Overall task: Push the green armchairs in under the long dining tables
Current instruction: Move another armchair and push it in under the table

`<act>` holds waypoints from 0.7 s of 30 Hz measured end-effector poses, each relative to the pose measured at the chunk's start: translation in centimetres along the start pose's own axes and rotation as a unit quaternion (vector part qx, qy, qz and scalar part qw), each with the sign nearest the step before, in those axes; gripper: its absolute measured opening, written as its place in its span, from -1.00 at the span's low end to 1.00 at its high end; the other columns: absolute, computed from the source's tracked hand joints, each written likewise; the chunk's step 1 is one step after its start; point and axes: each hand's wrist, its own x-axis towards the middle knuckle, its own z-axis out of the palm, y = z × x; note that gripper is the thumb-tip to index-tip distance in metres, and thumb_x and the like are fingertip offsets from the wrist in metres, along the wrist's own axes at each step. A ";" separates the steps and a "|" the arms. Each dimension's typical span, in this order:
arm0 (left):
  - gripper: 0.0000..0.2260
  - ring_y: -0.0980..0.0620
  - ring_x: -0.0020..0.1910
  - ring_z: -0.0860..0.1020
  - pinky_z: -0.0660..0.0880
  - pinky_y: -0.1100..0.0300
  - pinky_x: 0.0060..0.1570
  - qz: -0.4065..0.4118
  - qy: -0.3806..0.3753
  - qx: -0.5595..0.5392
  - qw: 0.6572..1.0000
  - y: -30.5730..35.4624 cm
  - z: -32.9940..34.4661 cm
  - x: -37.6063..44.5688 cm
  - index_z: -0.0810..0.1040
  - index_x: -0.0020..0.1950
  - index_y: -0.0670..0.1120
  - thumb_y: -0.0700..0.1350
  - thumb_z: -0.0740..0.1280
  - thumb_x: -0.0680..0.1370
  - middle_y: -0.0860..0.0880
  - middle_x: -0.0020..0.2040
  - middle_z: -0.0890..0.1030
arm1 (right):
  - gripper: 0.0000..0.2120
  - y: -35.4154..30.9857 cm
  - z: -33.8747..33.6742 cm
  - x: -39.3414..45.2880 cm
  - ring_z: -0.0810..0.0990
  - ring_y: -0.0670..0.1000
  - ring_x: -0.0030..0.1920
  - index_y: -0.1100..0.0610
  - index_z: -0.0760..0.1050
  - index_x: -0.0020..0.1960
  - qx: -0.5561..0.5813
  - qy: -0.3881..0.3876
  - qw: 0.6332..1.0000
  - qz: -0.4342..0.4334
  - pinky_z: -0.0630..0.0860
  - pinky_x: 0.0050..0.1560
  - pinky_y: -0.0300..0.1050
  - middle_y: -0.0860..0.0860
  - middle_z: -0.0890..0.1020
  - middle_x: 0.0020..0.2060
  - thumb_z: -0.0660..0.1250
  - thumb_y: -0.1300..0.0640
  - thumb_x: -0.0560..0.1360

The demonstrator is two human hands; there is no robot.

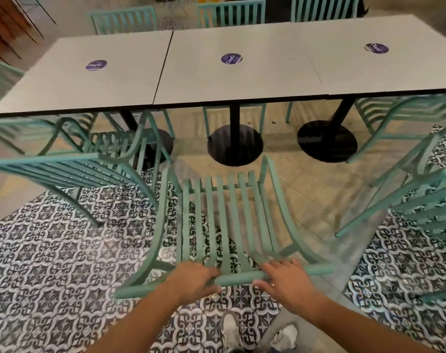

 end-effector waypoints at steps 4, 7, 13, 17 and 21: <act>-0.67 0.22 -0.22 0.59 0.58 0.24 -0.17 -0.174 0.160 -0.197 0.951 -1.3 -0.9 -1.1 0.49 0.24 0.12 0.23 0.16 0.58 0.13 -0.03 0.62 | -0.44 2.1 -0.8 0.0 0.46 -0.03 0.27 -0.12 0.25 0.43 0.119 0.084 0.985 0.093 0.30 0.37 0.02 -0.09 0.53 0.25 -0.07 -0.35 0.53; -0.65 0.10 -0.17 0.61 0.59 0.11 -0.07 -0.313 0.301 -0.303 0.848 -5.4 -1.6 -3.1 0.45 0.35 -0.01 0.09 0.24 0.61 0.00 0.13 0.62 | -0.51 5.5 -1.9 0.9 0.52 0.09 0.21 0.03 0.35 0.40 0.274 0.219 0.901 0.254 0.41 0.25 0.05 0.04 0.56 0.23 0.22 -0.16 0.54; -0.57 -0.29 0.10 0.54 0.51 -0.20 0.15 -0.551 0.345 -0.559 0.514 -11.6 1.4 -8.4 0.41 0.31 -0.22 0.05 0.31 0.57 -0.24 0.19 0.54 | -0.51 9.9 -0.4 -0.1 0.47 0.25 0.19 0.21 0.33 0.40 0.662 0.194 0.535 0.488 0.42 0.11 0.01 0.21 0.45 0.28 0.30 0.05 0.54; -0.66 -0.23 0.04 0.52 0.52 -0.10 0.09 -0.425 0.259 -0.824 0.270 -6.6 2.5 -8.4 0.42 0.26 -0.20 0.02 0.24 0.63 -0.24 0.08 0.51 | -0.74 6.3 1.5 -0.1 0.51 0.15 -0.14 0.19 0.40 0.11 0.832 0.143 0.297 0.446 0.45 0.19 0.19 0.20 0.50 -0.01 0.28 0.02 0.54; -0.87 -0.21 0.13 0.46 0.48 -0.01 0.13 -0.369 0.235 -0.865 0.245 -4.0 2.5 -6.9 0.45 0.09 -0.22 -0.17 0.26 0.62 -0.26 0.06 0.48 | -0.69 4.8 1.8 1.6 0.47 0.13 -0.17 0.20 0.33 0.26 0.841 0.165 0.249 0.451 0.44 0.16 0.12 0.19 0.46 -0.02 0.24 0.15 0.55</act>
